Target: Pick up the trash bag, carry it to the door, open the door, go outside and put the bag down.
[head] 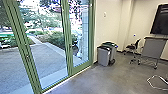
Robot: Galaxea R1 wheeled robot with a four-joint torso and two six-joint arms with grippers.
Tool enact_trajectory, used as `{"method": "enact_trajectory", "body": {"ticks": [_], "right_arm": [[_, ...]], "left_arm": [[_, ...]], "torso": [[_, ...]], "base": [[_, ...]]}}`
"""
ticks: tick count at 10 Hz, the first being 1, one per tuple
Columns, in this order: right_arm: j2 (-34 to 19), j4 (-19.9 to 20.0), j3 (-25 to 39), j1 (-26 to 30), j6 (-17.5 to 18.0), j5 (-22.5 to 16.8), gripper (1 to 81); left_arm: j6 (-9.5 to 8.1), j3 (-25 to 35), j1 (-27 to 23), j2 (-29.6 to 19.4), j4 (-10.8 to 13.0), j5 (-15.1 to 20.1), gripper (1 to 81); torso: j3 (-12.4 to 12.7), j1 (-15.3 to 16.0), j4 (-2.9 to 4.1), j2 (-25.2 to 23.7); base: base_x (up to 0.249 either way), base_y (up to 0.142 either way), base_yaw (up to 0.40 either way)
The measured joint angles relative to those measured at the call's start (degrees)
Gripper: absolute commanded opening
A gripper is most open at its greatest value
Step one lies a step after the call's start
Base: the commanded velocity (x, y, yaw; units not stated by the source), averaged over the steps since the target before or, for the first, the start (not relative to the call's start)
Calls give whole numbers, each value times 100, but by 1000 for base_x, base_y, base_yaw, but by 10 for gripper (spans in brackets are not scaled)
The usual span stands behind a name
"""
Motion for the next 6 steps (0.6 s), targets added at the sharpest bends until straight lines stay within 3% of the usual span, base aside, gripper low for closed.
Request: {"method": "enact_trajectory", "body": {"ticks": [6], "right_arm": [[-17, -1, -9, 2, 0, 4, 811]], "left_arm": [[0, 16, -6, 39, 0, -5, 10]], "torso": [[0, 0, 0, 2]], "base": [[151, -85, 0]]}}
